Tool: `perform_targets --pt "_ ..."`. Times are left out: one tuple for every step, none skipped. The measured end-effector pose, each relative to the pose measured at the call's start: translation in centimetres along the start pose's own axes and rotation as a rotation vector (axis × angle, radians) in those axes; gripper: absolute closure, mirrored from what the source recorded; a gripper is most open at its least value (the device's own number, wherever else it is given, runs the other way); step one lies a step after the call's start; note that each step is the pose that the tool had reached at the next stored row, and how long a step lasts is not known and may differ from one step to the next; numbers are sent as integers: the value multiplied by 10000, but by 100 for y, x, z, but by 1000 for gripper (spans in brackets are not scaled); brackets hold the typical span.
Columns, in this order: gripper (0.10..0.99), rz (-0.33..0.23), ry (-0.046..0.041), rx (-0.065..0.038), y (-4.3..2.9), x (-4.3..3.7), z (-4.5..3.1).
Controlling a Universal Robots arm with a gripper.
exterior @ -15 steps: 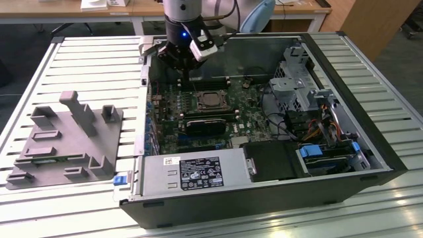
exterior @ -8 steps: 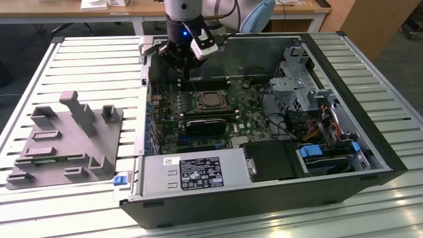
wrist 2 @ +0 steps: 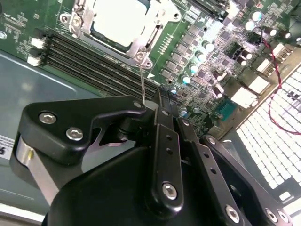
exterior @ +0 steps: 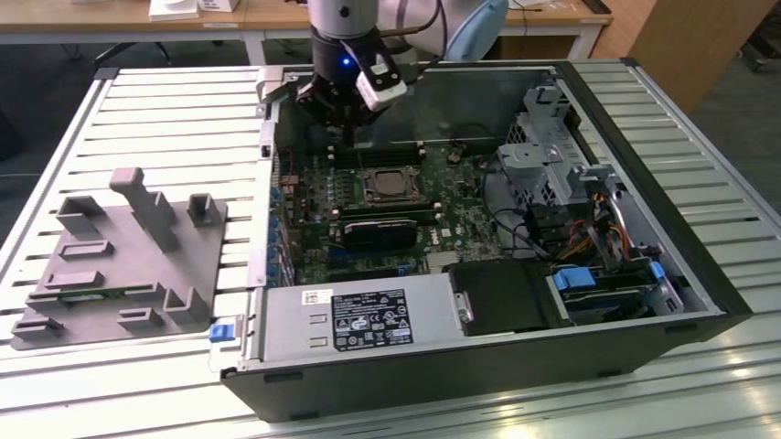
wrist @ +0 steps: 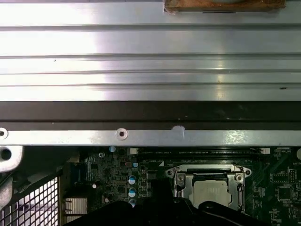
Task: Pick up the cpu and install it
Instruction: 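Install the first cpu locking lever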
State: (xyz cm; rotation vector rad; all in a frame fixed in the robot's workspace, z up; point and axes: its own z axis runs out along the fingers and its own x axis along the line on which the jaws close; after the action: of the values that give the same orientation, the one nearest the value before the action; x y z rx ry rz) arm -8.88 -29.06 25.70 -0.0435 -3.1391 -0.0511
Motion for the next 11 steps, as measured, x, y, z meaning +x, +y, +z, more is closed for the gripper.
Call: perform_targets --pt "980 0 0 0 0 -15 0" --pt "980 0 0 0 1 -31 0" --pt "980 0 0 0 1 -48 0" --pt "980 0 0 0 2 -65 0" --pt "980 0 0 0 2 -81 0" --pt "980 0 0 0 3 -96 0" --pt "980 0 0 0 3 -109 0" --pt "980 0 0 1 3 -129 1" --pt "980 -1 1 1 3 -135 1" --pt "980 0 0 0 3 -138 1" --pt "980 0 0 -1 3 -141 2"
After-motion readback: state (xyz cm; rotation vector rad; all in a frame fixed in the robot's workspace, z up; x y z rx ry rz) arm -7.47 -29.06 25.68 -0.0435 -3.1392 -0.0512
